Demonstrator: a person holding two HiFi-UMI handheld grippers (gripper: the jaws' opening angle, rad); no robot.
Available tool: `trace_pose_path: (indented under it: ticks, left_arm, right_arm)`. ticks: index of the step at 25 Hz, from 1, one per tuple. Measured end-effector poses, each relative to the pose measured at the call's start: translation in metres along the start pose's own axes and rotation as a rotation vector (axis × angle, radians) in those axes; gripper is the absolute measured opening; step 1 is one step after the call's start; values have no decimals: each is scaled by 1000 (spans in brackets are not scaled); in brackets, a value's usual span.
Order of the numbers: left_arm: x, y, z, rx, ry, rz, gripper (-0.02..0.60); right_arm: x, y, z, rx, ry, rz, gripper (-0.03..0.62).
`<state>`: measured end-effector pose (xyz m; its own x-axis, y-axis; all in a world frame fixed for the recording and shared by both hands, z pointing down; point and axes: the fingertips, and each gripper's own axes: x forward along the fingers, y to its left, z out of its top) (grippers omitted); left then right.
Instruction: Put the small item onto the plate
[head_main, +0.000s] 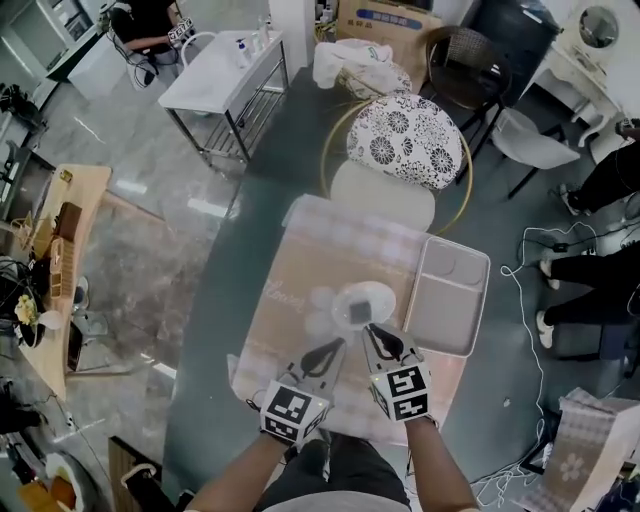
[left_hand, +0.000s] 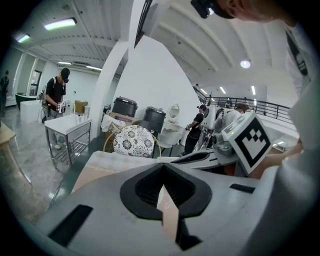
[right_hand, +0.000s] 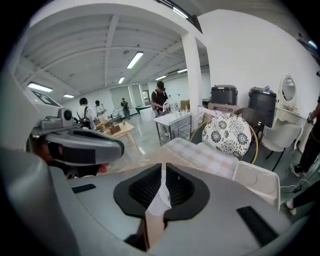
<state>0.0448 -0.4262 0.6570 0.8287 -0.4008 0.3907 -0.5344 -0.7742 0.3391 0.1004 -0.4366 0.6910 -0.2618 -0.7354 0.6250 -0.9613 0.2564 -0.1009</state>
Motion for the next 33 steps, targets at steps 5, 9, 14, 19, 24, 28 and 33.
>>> trace_pose_path:
  ticks: [5,9,14,19,24,28,33]
  left_arm:
    - [-34,-30,26,10,-28,-7,5]
    - [-60,-57,51,33,-80,-38,5]
    - [-89,-82,74,76,-124,-55,5]
    - [-126,-104,89,111,-162,-52,5]
    - [-156,-122,109,153,-239,-53,5]
    - [-172,-126,116,168,-267,-50,5]
    - [-188,-131,119,166,-276,-50,5]
  right_arm:
    - [-49,20,34,1,-124,-22,30]
    - [-88,32,58,-13,-201,-57,17]
    - [-126,51,83,-36,-277,-81,15]
    - [-166,77,93,-77,-331,-115,15]
    - [-195,95,107,-125,-391,-151,15]
    - [-205,113,113,-140,-411,-139,15]
    - [-218,131,112,-98,-421,-114,15]
